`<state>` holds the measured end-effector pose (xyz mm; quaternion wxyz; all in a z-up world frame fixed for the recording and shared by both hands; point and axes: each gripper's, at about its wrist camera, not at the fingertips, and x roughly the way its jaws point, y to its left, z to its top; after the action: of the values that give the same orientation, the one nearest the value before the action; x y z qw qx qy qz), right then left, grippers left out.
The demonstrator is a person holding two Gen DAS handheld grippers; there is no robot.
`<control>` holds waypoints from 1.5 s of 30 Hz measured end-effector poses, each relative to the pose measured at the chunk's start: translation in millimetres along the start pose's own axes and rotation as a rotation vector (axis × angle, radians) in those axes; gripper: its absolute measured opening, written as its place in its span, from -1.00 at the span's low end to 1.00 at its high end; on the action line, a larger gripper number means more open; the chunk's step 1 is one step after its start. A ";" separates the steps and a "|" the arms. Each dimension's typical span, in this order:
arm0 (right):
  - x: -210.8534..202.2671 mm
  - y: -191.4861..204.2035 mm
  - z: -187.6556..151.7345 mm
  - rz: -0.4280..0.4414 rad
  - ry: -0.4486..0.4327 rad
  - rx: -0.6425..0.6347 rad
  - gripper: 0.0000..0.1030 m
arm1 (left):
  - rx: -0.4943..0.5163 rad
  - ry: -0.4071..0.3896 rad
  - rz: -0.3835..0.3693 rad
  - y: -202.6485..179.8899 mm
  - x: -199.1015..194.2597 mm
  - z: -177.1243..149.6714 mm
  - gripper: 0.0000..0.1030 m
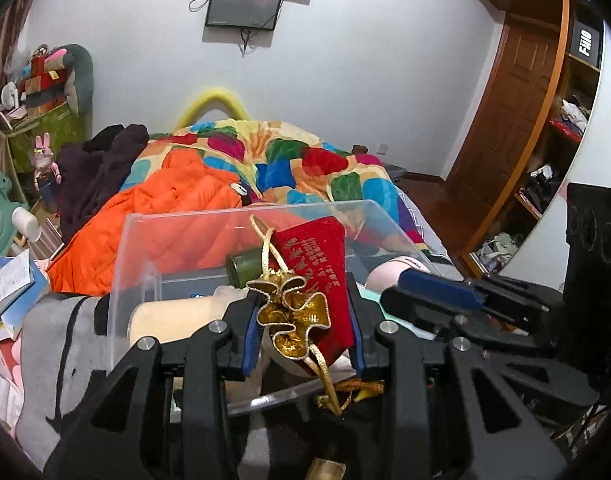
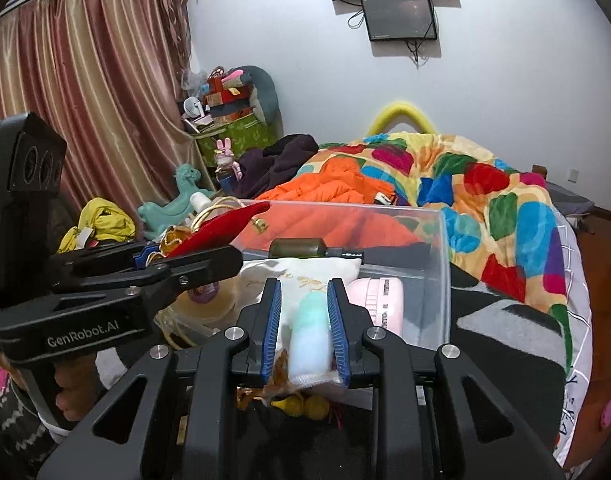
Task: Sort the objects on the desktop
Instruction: 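Carry the red pouch into the clear box while right tool drops the blue tube in, then open left tool over the box and move toward the wooden eraser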
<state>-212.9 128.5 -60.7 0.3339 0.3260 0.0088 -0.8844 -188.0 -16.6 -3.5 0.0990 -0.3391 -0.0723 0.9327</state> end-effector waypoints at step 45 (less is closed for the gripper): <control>-36.0 15.0 -58.7 -0.119 0.098 0.005 -0.47 | 0.101 0.044 0.036 -6.3 -64.2 -74.8 -0.05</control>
<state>-150.1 151.6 -82.9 0.2792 0.3685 0.0422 -0.8857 -90.5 -20.4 -19.4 0.1005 -0.3553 -0.0170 0.9292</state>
